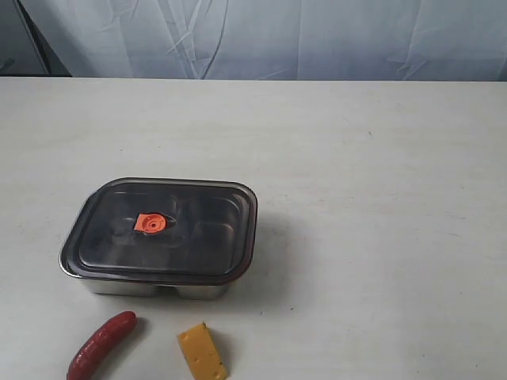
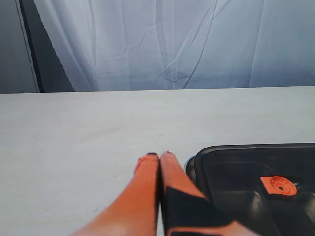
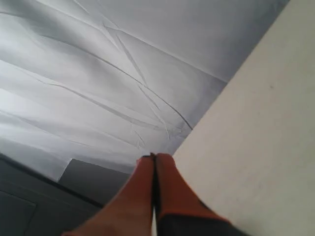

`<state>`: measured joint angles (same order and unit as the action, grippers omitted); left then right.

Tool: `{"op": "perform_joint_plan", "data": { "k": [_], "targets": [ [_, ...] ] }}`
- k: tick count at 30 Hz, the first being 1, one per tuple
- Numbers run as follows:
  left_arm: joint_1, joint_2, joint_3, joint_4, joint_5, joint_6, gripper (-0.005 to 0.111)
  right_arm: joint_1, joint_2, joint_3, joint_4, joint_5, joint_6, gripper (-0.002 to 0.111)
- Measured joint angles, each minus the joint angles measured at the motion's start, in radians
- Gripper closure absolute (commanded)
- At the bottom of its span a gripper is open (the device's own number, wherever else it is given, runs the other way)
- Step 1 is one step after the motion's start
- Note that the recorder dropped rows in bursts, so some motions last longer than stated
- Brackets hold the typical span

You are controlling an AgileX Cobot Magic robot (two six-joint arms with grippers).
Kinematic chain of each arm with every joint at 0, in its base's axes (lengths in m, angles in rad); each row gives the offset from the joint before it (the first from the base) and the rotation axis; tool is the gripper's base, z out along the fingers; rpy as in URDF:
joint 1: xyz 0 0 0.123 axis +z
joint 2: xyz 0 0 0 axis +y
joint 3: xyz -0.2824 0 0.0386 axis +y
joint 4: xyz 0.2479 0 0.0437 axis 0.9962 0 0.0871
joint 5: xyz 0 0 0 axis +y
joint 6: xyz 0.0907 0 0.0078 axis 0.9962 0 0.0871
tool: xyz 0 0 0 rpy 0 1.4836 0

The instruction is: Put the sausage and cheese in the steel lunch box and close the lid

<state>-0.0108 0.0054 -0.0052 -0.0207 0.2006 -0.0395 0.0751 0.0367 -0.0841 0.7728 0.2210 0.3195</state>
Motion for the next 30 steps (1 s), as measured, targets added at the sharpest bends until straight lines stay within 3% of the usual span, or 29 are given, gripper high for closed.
{"op": "perform_joint_plan", "data": {
  "k": [5, 9, 11, 14, 18, 23, 30],
  "targets": [
    [0.0, 0.0, 0.0, 0.0, 0.0, 0.0, 0.107, 0.0, 0.449, -0.286, 0.003, 0.024, -0.344, 0.109],
    [0.0, 0.0, 0.0, 0.0, 0.0, 0.0, 0.107, 0.0, 0.963, -0.616, 0.031, 0.258, -0.64, 0.108],
    [0.0, 0.0, 0.0, 0.0, 0.0, 0.0, 0.107, 0.0, 1.15, -0.726, 0.088, 0.376, -0.739, 0.101],
    [0.0, 0.0, 0.0, 0.0, 0.0, 0.0, 0.107, 0.0, 1.367, -0.838, 0.216, 0.524, -0.887, 0.079],
    [0.0, 0.0, 0.0, 0.0, 0.0, 0.0, 0.107, 0.0, 1.593, -0.883, 0.42, 0.713, -1.071, 0.061],
    [0.0, 0.0, 0.0, 0.0, 0.0, 0.0, 0.107, 0.006, 1.798, -0.874, 0.615, 0.919, -1.298, 0.06],
    [0.0, 0.0, 0.0, 0.0, 0.0, 0.0, 0.107, 0.073, 1.957, -0.858, 0.679, 0.929, -1.423, 0.06]
  ]
}}
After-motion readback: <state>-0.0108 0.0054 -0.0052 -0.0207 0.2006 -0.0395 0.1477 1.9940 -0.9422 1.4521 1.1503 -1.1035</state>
